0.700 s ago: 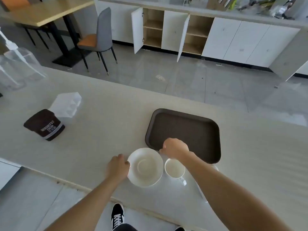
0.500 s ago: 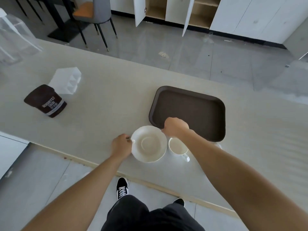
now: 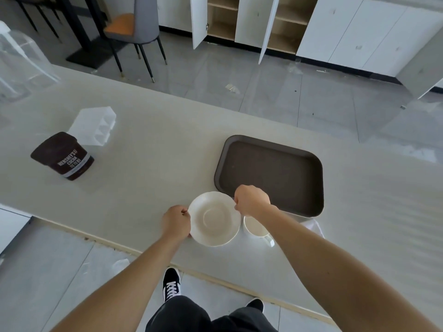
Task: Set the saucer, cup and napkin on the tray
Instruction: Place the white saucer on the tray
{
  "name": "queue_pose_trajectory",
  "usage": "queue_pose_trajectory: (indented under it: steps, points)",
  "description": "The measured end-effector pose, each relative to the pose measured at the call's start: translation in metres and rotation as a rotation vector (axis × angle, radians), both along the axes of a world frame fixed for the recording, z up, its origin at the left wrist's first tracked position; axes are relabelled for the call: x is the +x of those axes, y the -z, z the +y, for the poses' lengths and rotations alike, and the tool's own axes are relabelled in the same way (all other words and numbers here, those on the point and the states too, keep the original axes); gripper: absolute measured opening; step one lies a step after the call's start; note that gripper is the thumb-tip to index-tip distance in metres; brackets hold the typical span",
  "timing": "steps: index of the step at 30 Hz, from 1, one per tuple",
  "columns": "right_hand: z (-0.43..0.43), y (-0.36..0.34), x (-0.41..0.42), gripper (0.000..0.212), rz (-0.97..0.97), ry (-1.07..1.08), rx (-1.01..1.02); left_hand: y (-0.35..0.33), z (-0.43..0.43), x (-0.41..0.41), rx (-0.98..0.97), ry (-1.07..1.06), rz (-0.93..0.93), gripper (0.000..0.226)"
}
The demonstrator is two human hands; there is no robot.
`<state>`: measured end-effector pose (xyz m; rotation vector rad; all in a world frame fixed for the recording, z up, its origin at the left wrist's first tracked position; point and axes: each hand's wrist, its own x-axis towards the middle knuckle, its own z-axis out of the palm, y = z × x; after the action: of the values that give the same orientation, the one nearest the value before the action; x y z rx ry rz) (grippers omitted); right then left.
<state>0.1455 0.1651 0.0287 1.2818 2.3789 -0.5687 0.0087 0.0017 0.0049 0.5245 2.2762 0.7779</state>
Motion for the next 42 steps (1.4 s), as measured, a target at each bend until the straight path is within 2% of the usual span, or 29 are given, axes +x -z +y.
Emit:
queue_pose_trajectory:
  steps: [9,16,22,28,32,36,42]
  points:
    - [0.024,-0.013,0.002,0.025,0.225,0.188,0.009,-0.02,0.032,-0.009,0.166,-0.116,-0.059,0.031]
    - [0.052,-0.011,0.015,0.028,0.381,0.334,0.01,-0.028,0.078,-0.01,0.157,-0.034,-0.001,0.027]
    - [0.078,-0.007,0.026,0.031,0.414,0.482,-0.037,-0.03,0.114,-0.003,0.119,0.063,0.031,0.012]
    - [0.093,0.004,0.029,0.029,0.424,0.6,-0.068,-0.033,0.14,0.005,0.102,0.114,0.028,0.033]
    - [0.099,0.012,0.029,0.028,0.419,0.647,-0.086,-0.029,0.155,0.008,0.039,0.166,0.054,0.025]
    - [0.1,0.019,0.031,0.027,0.41,0.67,-0.089,-0.026,0.159,0.011,0.003,0.194,0.063,0.039]
    - [0.1,0.024,0.034,0.026,0.423,0.693,-0.083,-0.021,0.159,0.015,0.031,0.171,0.057,0.034]
